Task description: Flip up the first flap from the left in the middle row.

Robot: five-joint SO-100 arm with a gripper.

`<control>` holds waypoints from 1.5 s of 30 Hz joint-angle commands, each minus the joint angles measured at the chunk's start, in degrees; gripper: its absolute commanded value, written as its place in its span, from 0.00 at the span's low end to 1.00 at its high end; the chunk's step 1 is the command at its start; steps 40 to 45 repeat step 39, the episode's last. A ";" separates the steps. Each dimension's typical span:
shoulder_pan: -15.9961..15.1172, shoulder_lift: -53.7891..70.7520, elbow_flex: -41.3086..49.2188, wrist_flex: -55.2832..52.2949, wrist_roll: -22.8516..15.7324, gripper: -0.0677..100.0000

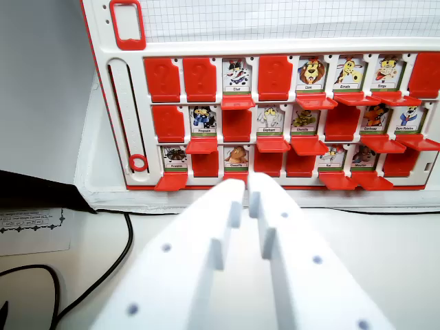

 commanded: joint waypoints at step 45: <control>1.67 6.68 -6.77 9.67 0.35 0.00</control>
